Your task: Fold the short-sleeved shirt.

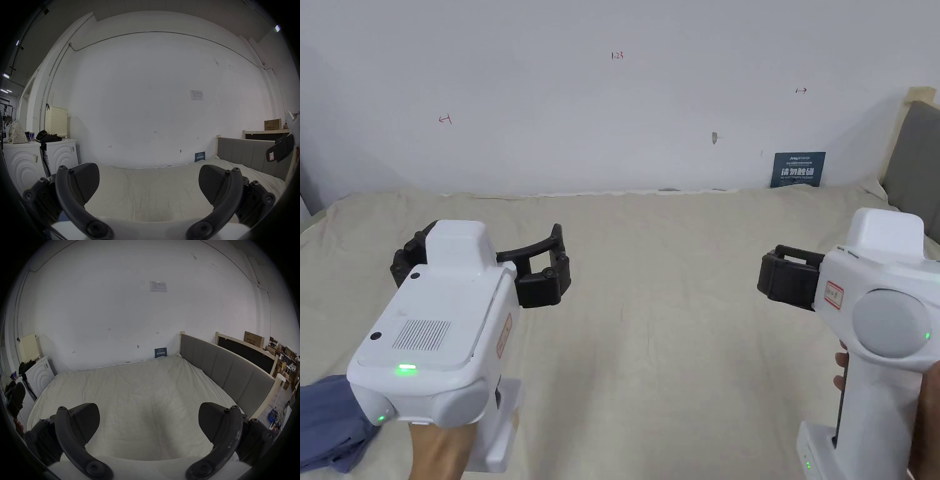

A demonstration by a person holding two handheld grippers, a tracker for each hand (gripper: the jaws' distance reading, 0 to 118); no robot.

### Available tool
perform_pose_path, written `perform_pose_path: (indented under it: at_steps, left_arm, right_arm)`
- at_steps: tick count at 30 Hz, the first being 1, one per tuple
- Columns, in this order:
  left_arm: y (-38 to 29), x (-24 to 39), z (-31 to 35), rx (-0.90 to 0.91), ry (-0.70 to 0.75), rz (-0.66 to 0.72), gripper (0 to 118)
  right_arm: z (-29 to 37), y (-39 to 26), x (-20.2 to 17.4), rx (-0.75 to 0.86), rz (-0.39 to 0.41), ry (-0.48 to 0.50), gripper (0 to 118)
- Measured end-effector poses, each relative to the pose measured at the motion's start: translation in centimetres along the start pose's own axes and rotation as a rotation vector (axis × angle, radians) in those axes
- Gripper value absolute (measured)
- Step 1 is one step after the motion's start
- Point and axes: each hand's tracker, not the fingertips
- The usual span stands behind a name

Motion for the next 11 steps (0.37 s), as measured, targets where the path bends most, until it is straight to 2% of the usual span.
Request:
perform_pose_path:
  at_steps: [6,9,11]
  left_arm:
    - [-0.12,-0.23,-0.02,0.000,0.007,0.004,118]
    - [-0.13,-0.31,-0.03,-0.002,0.008,0.010,118]
    - [-0.14,-0.34,0.03,0.000,0.006,0.010,118]
  right_arm:
    - [-0.06,-0.14,-0.06,0.005,-0.007,0.015,118]
    - [0.11,-0.52,0.05,0.102,0.020,0.061,118]
    - [0.26,-0.66,-0.09,0.153,0.027,0.033,118]
